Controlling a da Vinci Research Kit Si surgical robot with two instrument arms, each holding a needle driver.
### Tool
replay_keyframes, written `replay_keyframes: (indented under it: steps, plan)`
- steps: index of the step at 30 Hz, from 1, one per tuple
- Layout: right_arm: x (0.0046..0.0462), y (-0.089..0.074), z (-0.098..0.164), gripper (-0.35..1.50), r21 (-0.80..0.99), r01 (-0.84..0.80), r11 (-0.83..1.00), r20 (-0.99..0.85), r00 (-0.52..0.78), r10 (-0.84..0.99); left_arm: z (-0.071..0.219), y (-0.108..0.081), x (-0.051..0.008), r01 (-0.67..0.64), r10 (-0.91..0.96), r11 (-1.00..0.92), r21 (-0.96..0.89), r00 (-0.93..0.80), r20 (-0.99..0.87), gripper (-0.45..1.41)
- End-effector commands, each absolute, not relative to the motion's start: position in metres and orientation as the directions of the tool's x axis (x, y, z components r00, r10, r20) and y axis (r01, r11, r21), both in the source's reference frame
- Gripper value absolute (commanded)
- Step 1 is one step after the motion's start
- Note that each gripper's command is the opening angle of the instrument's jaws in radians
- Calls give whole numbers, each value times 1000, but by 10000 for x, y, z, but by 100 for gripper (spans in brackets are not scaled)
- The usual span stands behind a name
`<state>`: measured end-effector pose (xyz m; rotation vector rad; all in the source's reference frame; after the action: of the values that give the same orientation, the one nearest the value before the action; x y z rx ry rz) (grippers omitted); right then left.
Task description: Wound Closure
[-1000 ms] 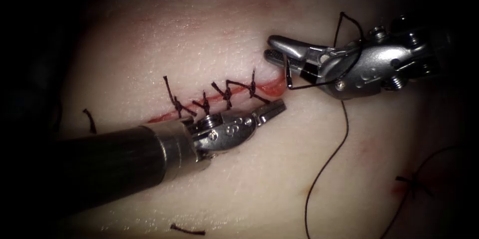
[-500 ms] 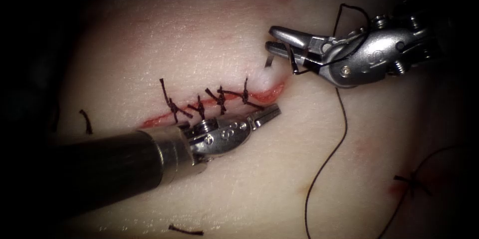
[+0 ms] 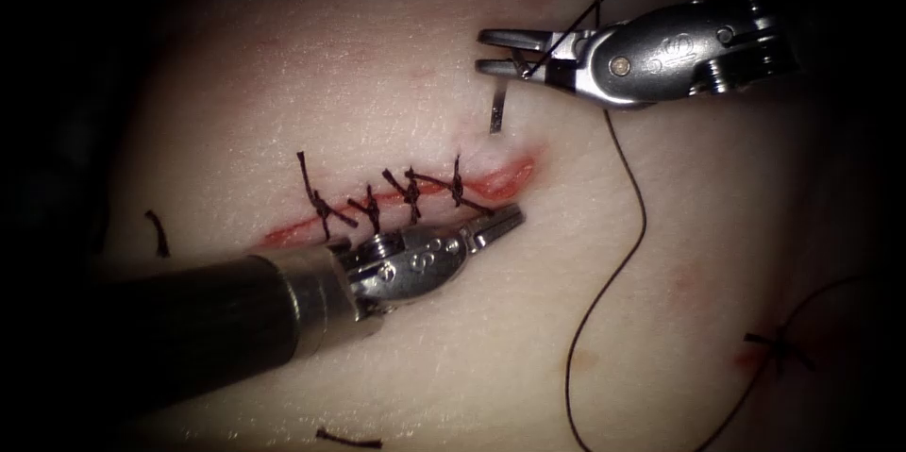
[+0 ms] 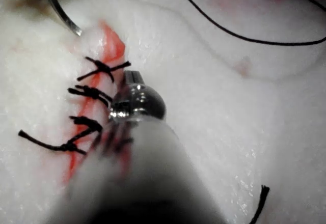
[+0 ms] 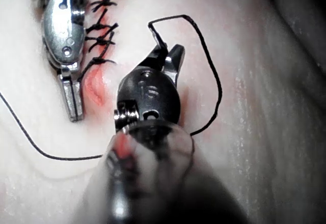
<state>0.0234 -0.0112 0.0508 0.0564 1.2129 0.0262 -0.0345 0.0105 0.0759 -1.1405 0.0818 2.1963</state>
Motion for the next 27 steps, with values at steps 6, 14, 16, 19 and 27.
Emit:
replay_keyframes:
  steps: [6, 14, 16, 19, 27]
  plan:
    - [257, -106, 513, -35, 286, 55, 957, -885, 398, 242, 764, 106, -349, -572, 519, -786, -232, -408, -751, -15]
    - [261, -99, 519, -35, 505, 13, 863, -787, 417, 454, 764, 105, -347, -570, 518, -788, -233, -408, -752, -15]
    - [260, -102, 520, -35, 574, 6, 819, -747, 414, 520, 764, 105, -347, -570, 518, -788, -233, -408, -752, -15]
    - [260, -113, 522, -35, 667, -13, 745, -675, 413, 611, 764, 106, -347, -570, 517, -788, -233, -408, -752, -15]
    - [253, -152, 527, -35, 855, -69, 515, -444, 416, 794, 765, 108, -345, -569, 517, -789, -233, -408, -753, -16]
